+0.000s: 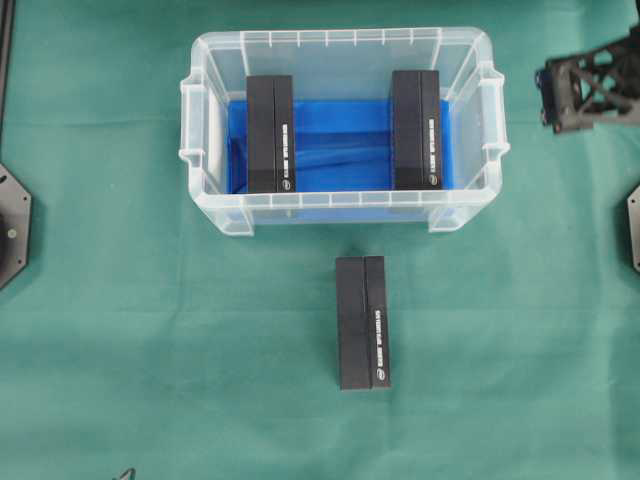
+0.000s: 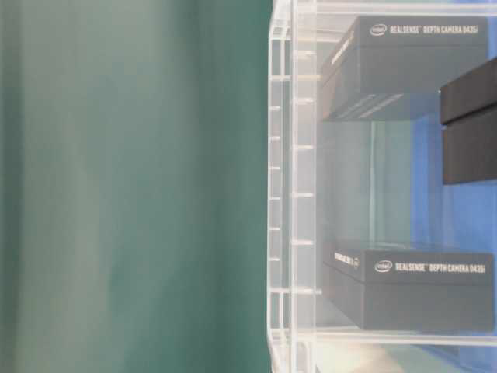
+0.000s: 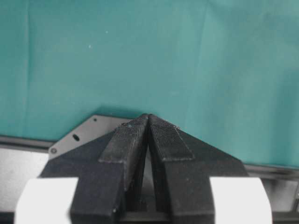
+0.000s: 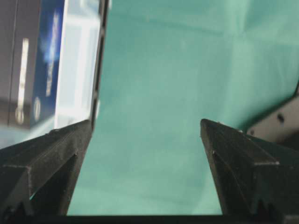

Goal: Take the box out of the case with the right arm.
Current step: 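Open the right gripper, release the box, and retract to the right, then move the right gripper back over the left box in the case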

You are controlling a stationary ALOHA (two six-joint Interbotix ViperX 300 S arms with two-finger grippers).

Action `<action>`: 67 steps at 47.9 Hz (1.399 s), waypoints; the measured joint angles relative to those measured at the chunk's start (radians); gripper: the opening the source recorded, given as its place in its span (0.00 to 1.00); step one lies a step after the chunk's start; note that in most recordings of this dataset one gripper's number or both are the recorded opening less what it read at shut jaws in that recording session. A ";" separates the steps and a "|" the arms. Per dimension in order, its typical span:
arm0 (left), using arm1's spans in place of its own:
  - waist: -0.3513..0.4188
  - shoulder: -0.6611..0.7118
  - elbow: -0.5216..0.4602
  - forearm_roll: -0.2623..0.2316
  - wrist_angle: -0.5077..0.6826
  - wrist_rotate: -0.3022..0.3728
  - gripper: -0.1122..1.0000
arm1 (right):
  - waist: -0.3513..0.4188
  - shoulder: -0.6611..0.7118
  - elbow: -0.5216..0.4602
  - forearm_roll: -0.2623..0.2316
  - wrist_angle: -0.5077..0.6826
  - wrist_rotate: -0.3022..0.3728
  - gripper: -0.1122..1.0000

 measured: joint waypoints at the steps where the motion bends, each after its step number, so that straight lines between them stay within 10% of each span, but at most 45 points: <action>1: 0.000 0.000 0.002 0.000 0.000 0.000 0.10 | -0.014 0.000 0.002 0.000 -0.006 -0.012 0.94; 43: 0.000 0.002 0.003 0.000 0.000 0.000 0.10 | -0.072 0.043 -0.018 0.058 -0.038 -0.041 0.94; 67: 0.000 -0.002 0.003 0.000 -0.005 0.000 0.10 | -0.029 0.433 -0.417 0.074 -0.066 -0.038 0.94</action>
